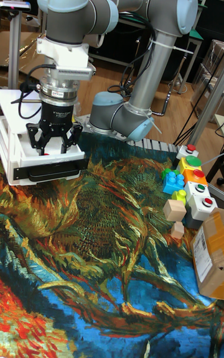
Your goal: Put things in the drawer
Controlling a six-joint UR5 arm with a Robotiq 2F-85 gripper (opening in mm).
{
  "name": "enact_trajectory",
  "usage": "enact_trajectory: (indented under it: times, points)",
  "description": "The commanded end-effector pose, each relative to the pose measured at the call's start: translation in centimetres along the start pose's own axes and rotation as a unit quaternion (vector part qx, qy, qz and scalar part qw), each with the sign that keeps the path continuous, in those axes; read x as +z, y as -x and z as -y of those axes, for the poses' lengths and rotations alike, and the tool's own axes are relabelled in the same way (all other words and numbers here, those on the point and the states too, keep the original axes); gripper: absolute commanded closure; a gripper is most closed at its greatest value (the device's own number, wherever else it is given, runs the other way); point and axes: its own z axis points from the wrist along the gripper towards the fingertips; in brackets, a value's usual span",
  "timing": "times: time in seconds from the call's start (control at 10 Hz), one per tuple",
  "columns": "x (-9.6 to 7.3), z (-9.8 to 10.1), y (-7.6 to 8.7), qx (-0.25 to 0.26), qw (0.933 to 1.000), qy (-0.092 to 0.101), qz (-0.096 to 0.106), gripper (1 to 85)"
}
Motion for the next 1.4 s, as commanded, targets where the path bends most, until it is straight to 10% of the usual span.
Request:
enact_trajectory:
  times: [0.0,0.6,0.7,1.3]
  points:
    - [-1.9,-0.8,-0.7,0.001,0.9999,0.013,-0.004,30.7]
    - [-8.4,-3.1,-1.3,0.004,0.9991,0.018,-0.037,39.7]
    - [-8.2,-2.9,-0.2,0.002,0.9997,0.009,-0.023,82.7]
    - [-7.7,-1.4,1.2,-0.018,0.9996,-0.021,-0.01,84.3]
